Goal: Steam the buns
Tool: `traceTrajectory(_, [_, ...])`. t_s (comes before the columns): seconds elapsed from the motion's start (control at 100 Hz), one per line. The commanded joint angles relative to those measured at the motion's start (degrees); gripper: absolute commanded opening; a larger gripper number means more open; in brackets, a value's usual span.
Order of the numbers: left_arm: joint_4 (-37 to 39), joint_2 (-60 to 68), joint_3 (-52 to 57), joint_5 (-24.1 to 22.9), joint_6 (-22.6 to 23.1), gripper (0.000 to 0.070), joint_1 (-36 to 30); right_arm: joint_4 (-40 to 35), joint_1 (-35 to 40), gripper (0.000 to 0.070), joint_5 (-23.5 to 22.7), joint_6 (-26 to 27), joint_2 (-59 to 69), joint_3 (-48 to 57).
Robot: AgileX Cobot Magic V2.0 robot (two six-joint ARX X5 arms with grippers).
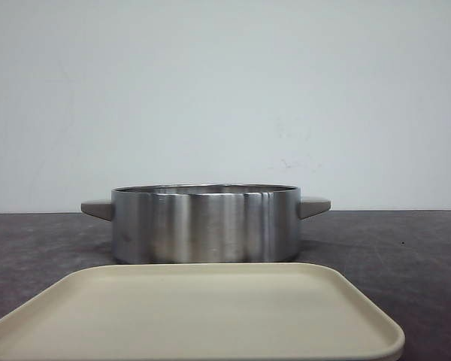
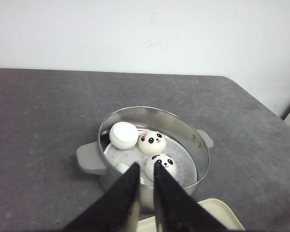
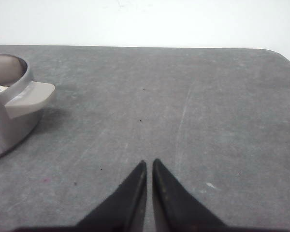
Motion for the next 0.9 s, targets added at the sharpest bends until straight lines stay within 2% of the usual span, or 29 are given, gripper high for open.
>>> traceTrajectory(0.0, [0.6, 0.0, 0.5, -0.3, -0.2, 0.0, -0.3, 0.7, 0.0, 0.0014, 0.0, -0.3, 0.0, -0.2])
traceTrajectory(0.07, [0.5, 0.0, 0.5, -0.3, 0.2, 0.0, -0.3, 0.7, 0.0, 0.0014, 0.0, -0.3, 0.0, -0.2])
traceTrajectory(0.22, [-0.1, -0.5, -0.2, -1.0, 7.0, 0.0, 0.0, 0.7, 0.0, 0.0014, 0.0, -0.3, 0.0, -0.2])
traceTrajectory(0.31, [3.1, -2.6, -4.2, -1.2, 12.2, 0.0, 2.3, 0.7, 0.0, 0.0014, 0.0, -0.3, 0.0, -0.2])
traceTrajectory(0.37, [6.9, -4.8, -8.9, -1.2, 13.3, 0.0, 5.1, 0.7, 0.0, 0.0014, 0.0, -0.3, 0.0, -0.2])
traceTrajectory(0.49, [17.4, -10.6, -20.3, -1.1, 12.1, 0.0, 10.2, 0.7, 0.0, 0.0014, 0.0, -0.3, 0.0, -0.2])
traceTrajectory(0.64, [32.2, -18.1, -35.6, -0.4, 7.9, 0.0, 15.1, 0.7, 0.0, 0.0014, 0.0, -0.3, 0.0, -0.2])
traceTrajectory(0.73, [35.2, -20.8, -40.9, 2.4, 5.5, 0.0, 18.0, 0.7, 0.0, 0.0014, 0.0, -0.3, 0.0, -0.2])
traceTrajectory(0.89, [31.6, -23.0, -43.4, 8.2, 5.8, 0.0, 23.3, 0.7, 0.0, 0.0013, 0.0, -0.3, 0.0, -0.2])
